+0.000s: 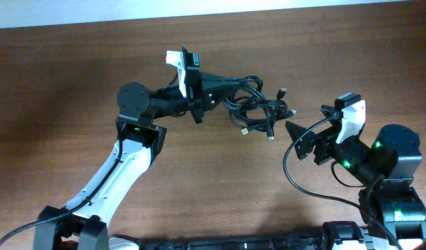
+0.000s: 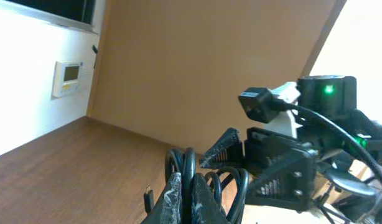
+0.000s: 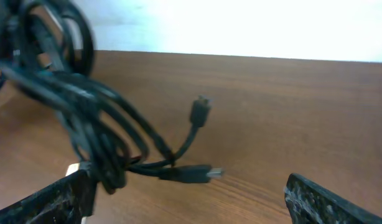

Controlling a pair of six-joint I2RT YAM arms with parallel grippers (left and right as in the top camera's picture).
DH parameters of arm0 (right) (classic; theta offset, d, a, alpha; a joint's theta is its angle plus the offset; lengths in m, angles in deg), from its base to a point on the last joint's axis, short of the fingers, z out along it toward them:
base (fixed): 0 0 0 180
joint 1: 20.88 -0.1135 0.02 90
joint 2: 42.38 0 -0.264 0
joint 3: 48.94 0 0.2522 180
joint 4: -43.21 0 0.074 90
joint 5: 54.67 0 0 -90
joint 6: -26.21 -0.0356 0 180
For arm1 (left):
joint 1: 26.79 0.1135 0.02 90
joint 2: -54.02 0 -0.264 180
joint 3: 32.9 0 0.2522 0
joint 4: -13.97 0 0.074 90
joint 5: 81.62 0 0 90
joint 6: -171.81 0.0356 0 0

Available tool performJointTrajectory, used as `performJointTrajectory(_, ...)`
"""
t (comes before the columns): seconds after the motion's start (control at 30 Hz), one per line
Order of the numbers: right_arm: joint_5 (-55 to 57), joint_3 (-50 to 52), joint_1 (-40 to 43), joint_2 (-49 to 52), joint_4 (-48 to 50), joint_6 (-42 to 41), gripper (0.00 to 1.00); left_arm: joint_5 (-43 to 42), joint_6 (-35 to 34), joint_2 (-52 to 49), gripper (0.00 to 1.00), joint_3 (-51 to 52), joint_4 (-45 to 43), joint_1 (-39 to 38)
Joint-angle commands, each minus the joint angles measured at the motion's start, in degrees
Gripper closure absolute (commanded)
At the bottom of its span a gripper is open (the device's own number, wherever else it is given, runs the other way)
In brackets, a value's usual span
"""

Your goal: Untangle cables

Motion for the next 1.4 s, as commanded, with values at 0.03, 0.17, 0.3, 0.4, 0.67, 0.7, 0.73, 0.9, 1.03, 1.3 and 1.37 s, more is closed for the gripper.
performJointTrajectory(0.03, 2.6, -1.1, 0.3, 0.2, 0.0, -1.4, 0.01, -3.1, -1.6, 1.2, 1.0, -0.3, -4.3, 0.1)
performJointTrajectory(0.17, 0.6, -1.0, 0.3, 0.2, 1.1, -2.4, 0.01, -3.3, -2.0, 1.2, 1.0, -0.3, -4.7, 0.0)
performJointTrajectory(0.3, -0.2, -1.1, 0.3, 0.2, 1.6, -2.4, 0.01, -3.5, -1.9, 1.2, 1.0, -0.3, -4.8, -0.3)
performJointTrajectory(0.4, -0.2, -1.1, 0.3, 0.2, 1.5, -2.4, 0.01, -3.5, -1.9, 1.2, 1.0, -0.3, -5.6, -0.7)
performJointTrajectory(0.67, -0.4, -1.0, 0.3, 0.2, 1.5, -2.4, 0.01, -3.0, -1.9, 1.2, 1.0, -0.3, -7.7, -2.3)
performJointTrajectory(0.7, -0.4, -1.0, 0.3, 0.2, 1.5, -2.4, 0.01, -3.1, -1.9, 1.2, 1.0, -0.3, -8.4, -2.6)
performJointTrajectory(0.73, -0.4, -1.0, 0.3, 0.2, 1.5, -2.4, 0.01, -3.1, -1.9, 1.2, 1.0, -0.3, -9.3, -3.0)
performJointTrajectory(0.9, 0.7, -1.0, 0.3, 0.2, 1.7, -2.4, 0.01, -3.4, -1.9, 1.2, 1.0, -0.3, -12.5, -5.3)
performJointTrajectory(1.03, 2.4, -1.0, 0.3, 0.2, 2.3, -2.4, 0.01, -3.5, -1.9, 1.2, 1.0, -0.3, -14.2, -7.1)
performJointTrajectory(1.3, 18.2, -1.1, 0.3, 0.2, 11.0, -2.4, 0.01, -3.5, -1.9, 1.2, 1.0, -0.3, -14.2, -7.3)
performJointTrajectory(1.37, 24.0, -1.1, 0.3, 0.2, 11.7, -2.4, 0.01, -3.5, -1.9, 1.2, 1.0, -0.3, -14.2, -7.3)
